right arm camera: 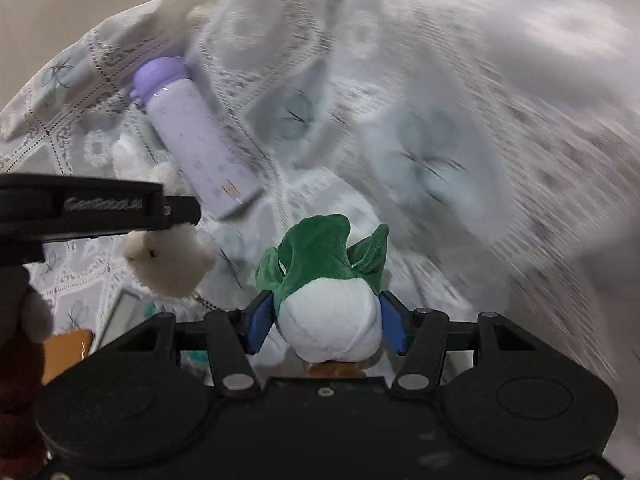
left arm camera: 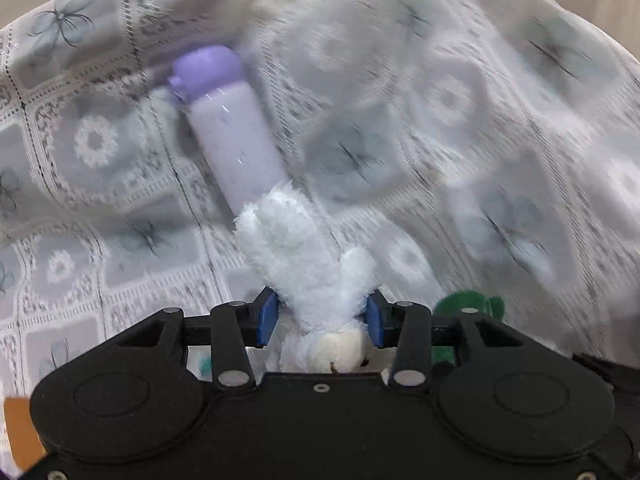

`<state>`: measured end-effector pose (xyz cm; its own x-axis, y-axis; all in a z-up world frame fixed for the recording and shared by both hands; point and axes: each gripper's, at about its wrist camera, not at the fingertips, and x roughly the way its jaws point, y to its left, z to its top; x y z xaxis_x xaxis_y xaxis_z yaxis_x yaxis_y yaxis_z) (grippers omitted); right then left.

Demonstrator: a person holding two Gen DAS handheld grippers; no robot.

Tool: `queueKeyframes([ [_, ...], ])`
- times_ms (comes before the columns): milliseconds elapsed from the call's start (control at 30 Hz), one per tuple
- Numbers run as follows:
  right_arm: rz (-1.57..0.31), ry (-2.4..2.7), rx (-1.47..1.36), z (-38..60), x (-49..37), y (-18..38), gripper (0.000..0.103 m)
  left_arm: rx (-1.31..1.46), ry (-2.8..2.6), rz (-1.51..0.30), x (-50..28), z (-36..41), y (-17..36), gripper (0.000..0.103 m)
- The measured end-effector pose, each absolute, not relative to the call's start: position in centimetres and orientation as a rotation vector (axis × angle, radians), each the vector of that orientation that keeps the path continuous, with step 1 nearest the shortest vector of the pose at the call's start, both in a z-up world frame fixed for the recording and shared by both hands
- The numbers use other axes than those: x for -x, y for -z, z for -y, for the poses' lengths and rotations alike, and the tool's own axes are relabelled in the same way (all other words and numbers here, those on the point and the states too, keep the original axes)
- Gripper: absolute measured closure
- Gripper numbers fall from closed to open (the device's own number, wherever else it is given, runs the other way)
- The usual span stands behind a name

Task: Organize soft objects
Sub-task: 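Lift and carry the bunny and bird toward the woven basket with both tools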

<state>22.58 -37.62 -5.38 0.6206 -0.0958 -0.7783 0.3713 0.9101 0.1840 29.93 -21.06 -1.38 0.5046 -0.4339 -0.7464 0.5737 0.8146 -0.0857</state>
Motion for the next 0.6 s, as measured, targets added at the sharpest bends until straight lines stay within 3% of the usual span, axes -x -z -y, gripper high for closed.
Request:
queueKeyframes([
  [600,-0.891,0.078,-0.378,28.2,-7.8,1.9,0.047,-0.178,0.447,-0.887,-12.0,7.5,-0.2,0.057],
])
